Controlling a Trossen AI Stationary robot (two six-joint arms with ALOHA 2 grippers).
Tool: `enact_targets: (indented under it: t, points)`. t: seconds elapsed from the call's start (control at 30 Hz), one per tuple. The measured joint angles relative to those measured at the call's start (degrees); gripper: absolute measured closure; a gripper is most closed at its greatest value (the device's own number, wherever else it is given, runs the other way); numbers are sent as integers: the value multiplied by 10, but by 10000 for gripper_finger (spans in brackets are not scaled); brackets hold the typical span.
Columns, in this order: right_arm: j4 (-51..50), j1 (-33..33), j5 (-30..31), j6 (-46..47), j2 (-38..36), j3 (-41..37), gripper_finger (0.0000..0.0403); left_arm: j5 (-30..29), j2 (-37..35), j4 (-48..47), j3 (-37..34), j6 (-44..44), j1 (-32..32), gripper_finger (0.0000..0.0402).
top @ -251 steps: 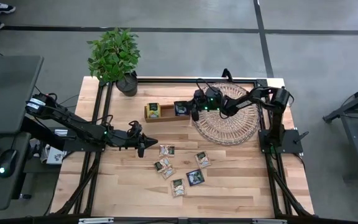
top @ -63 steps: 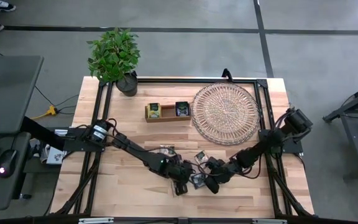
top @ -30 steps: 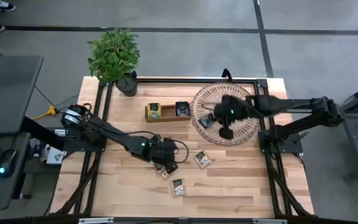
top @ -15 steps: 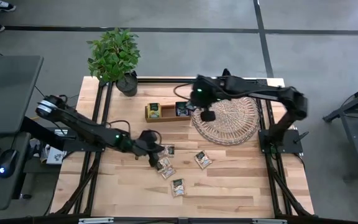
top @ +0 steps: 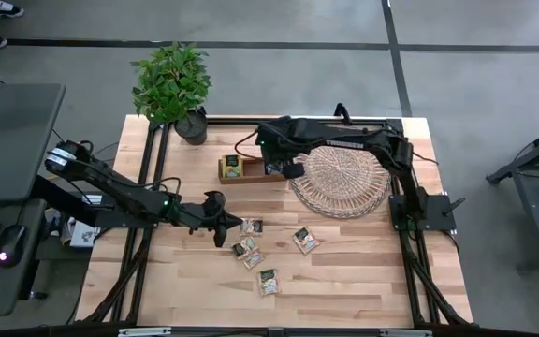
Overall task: Pick & Place Tea
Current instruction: Put the blue tea bag into the right section of the wooden organizer
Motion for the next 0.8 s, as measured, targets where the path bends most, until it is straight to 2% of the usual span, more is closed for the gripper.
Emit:
enact_targets:
  t: [0.17, 0.53, 0.67, 0.8]
  points:
    - [5, 0, 28, -23, 1, -20, 403, 4, 0, 21, -4, -4, 0, 401]
    - [40, 14, -23, -49, 2, -22, 403, 15, 0, 17, -4, 0, 0, 401]
    - [44, 20, -10, -35, 2, -23, 403, 17, 0, 15, -4, 0, 0, 401]
    - [38, 19, -22, -23, 2, -23, 403, 21, 0, 12, -4, 0, 0, 401]
